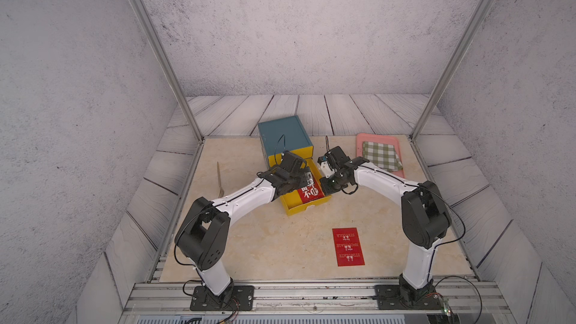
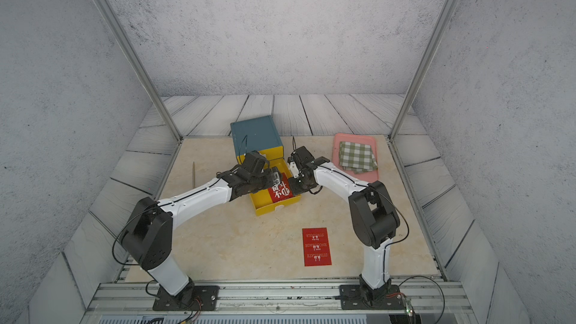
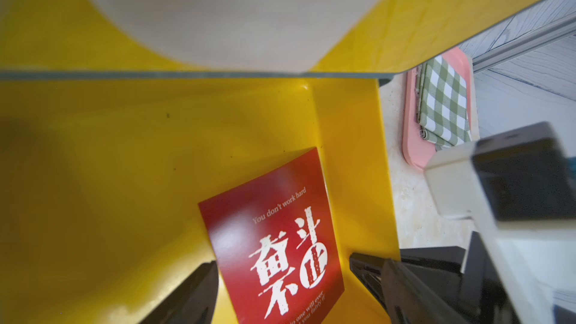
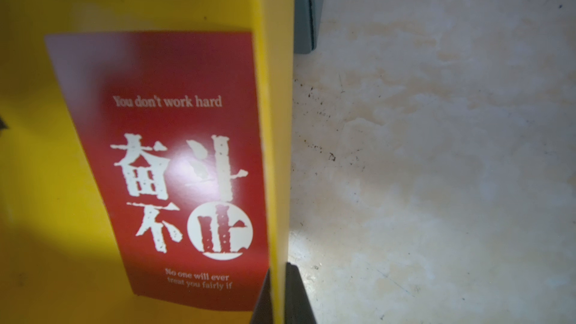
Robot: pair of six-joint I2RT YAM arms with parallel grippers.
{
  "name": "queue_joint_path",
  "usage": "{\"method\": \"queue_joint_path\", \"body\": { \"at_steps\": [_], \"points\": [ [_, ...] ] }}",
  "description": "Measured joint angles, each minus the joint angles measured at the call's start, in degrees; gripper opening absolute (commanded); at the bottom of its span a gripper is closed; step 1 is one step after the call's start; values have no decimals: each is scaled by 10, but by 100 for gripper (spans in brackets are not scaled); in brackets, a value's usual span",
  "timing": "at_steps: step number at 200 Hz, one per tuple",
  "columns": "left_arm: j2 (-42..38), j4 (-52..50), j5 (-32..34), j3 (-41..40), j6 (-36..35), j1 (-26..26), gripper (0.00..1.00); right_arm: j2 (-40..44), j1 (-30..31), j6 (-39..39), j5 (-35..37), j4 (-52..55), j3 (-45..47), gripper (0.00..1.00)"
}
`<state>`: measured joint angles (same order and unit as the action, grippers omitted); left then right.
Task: Take the postcards out of the drawer
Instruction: Adjust the drawer in the storage box.
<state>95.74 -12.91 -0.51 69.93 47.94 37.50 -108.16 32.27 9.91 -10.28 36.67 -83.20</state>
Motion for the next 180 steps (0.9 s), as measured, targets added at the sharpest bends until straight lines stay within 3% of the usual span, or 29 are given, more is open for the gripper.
{"method": "queue_joint_path", "body": {
  "at_steps": [26, 74, 120, 180],
  "points": [
    [-47, -25, 23, 19, -37, -6, 89, -1, 2, 0, 4, 5, -5, 5],
    [-90, -69, 49, 125, -127, -51, 91, -2, 8, 7, 13, 15, -18, 4],
    [-18, -99, 30, 223, -188, -127, 91, -2, 9, 21, 21, 15, -19, 2],
    [64, -114, -1, 250, -227, -138, 91, -2, 14, 43, 44, 23, -28, 0]
  ]
}}
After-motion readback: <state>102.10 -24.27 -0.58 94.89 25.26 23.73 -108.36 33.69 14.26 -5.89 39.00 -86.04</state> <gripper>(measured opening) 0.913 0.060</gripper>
